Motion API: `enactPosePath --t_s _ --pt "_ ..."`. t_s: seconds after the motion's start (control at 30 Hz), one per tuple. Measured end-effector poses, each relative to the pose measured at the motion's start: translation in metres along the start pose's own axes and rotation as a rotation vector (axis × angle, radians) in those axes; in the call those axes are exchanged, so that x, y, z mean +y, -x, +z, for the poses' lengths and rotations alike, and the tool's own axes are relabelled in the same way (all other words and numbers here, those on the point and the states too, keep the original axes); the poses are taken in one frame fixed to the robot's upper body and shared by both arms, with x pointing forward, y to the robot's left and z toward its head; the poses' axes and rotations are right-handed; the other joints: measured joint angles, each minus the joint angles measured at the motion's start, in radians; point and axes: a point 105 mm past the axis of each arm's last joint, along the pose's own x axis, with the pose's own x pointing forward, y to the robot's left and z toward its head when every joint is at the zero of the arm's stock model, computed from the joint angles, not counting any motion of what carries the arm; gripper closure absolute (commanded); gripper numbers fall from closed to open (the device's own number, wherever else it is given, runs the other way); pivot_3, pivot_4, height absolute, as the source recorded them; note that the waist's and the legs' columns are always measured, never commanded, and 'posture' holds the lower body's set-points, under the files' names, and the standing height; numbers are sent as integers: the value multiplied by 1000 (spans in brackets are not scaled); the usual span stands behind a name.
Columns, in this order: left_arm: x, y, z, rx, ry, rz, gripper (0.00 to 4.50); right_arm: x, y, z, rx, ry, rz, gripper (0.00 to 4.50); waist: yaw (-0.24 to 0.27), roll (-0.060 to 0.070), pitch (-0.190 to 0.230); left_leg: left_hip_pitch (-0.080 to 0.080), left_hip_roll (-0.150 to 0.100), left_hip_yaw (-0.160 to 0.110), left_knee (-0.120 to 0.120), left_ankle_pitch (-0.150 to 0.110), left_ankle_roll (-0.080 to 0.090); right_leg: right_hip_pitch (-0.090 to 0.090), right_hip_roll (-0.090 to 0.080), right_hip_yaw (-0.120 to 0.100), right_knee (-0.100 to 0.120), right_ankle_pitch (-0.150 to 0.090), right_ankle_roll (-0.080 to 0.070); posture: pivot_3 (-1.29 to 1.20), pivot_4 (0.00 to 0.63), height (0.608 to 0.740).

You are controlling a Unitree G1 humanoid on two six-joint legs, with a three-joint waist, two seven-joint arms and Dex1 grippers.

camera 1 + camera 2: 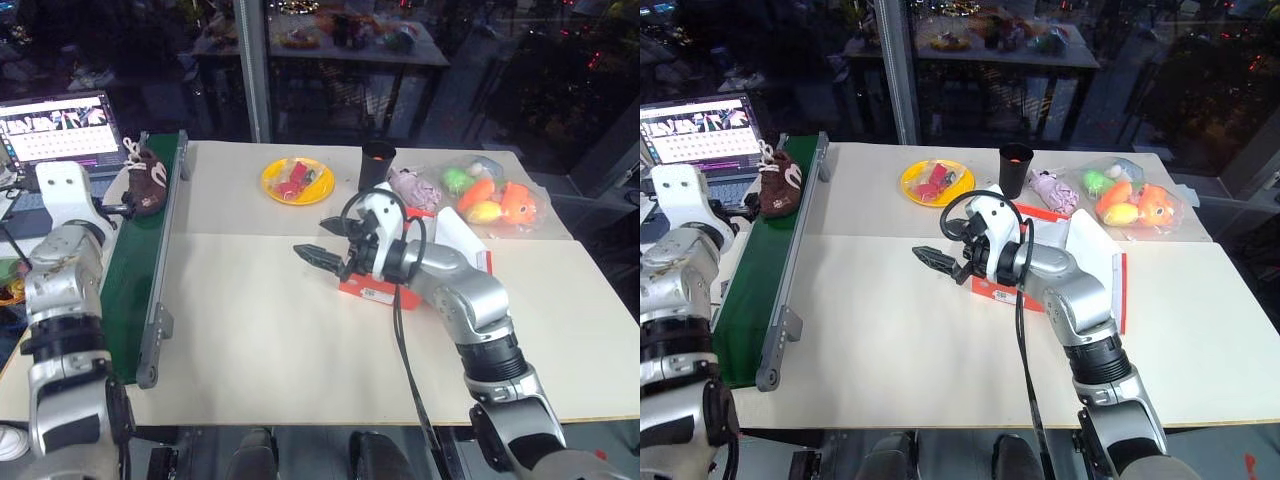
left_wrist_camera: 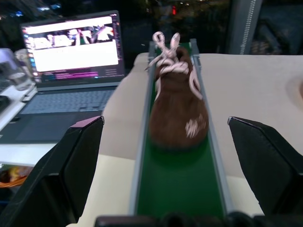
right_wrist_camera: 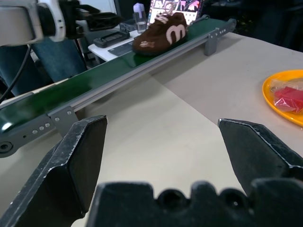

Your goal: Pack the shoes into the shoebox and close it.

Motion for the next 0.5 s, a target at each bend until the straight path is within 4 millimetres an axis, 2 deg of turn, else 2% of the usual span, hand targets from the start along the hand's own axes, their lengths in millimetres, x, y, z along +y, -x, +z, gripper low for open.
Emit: enactPosePath --t_s 0.23,0.47,0.5 --pt "-6 -12 -20 89 12 -32 0 3 1 2 1 23 4 36 -5 0 0 -7 0 0 0 1 -1 -9 1 1 4 0 -1 0 150 736" --pt "-4 -14 -42 177 43 -16 0 5 3 -1 8 21 0 36 -7 0 0 -7 1 0 0 2 -3 -9 1 1 6 0 -1 0 150 736" --pt "-3 -13 -47 196 52 -9 413 5 3 0 8 24 -1 0 -7 0 0 -7 1 0 0 3 -4 -10 1 1 7 0 -1 0 150 736"
